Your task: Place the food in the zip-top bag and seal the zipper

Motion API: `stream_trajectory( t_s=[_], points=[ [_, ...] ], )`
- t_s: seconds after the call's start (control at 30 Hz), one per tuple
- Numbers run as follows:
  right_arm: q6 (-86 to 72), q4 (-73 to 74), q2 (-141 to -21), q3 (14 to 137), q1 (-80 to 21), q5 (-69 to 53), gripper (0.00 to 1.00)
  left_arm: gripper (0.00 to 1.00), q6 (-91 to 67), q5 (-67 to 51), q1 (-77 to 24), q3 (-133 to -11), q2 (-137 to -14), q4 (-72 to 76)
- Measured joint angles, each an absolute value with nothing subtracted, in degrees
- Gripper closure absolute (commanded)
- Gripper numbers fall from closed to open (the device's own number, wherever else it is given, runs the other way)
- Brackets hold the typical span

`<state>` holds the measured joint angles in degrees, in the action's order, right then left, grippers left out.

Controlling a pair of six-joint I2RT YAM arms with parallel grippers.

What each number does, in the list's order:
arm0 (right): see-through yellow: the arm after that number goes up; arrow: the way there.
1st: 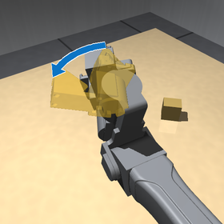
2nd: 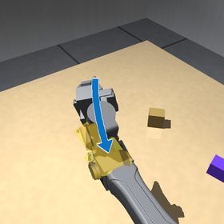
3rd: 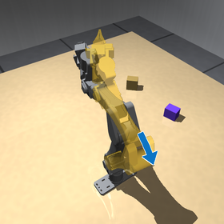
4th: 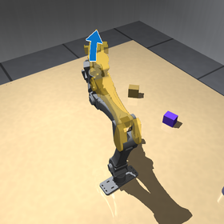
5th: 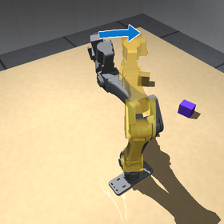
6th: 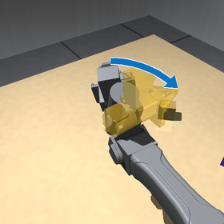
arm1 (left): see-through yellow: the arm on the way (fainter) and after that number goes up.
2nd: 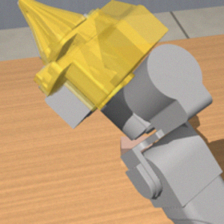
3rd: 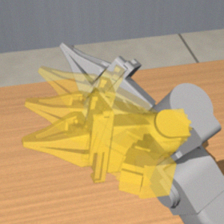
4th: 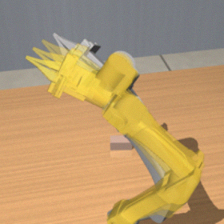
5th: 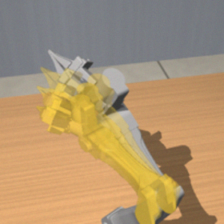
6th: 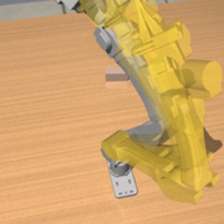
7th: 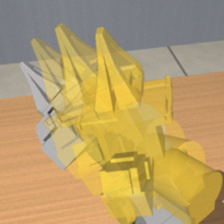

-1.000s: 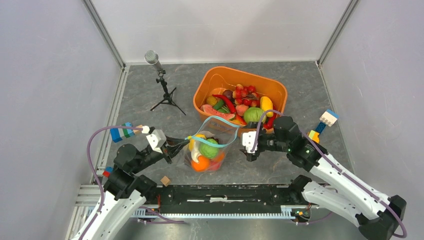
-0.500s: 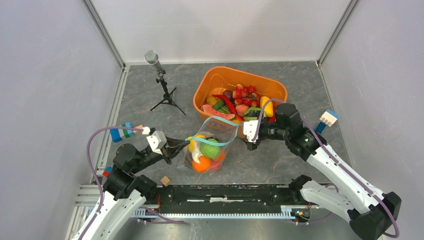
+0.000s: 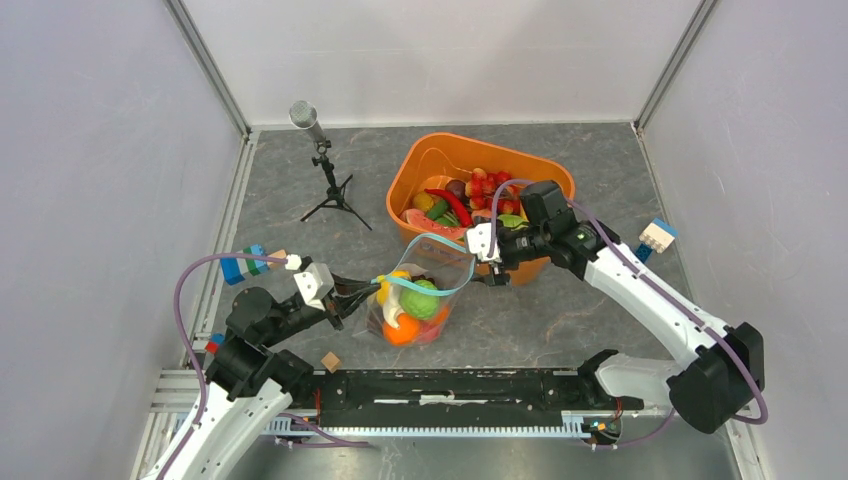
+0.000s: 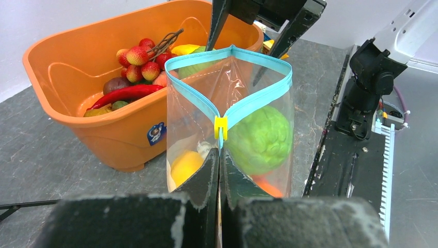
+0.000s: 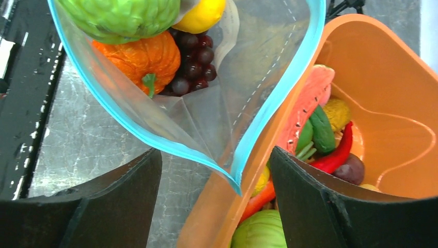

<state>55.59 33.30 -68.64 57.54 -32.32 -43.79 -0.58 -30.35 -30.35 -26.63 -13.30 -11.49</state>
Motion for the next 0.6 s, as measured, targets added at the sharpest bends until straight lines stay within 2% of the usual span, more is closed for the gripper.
stream_trajectory(
  t_s=[0.43, 0.5, 0.6],
  points=[
    [53.9, 33.1, -69.4, 57.5, -28.9, -50.3, 0.53, 0.98, -0.6, -30.4, -30.3, -26.6, -13.5, -11.5],
    [53.6, 33.0, -69.6, 57.5, -28.7, -51.3, 0.61, 0.98, -0.6, -30.4, -30.3, -26.6, -13.5, -11.5],
    [53.0, 32.9, -70.1, 57.5, -28.5, -53.1, 0.79, 0.98, -0.6, -30.4, -30.3, -26.6, -13.5, -11.5]
  ],
)
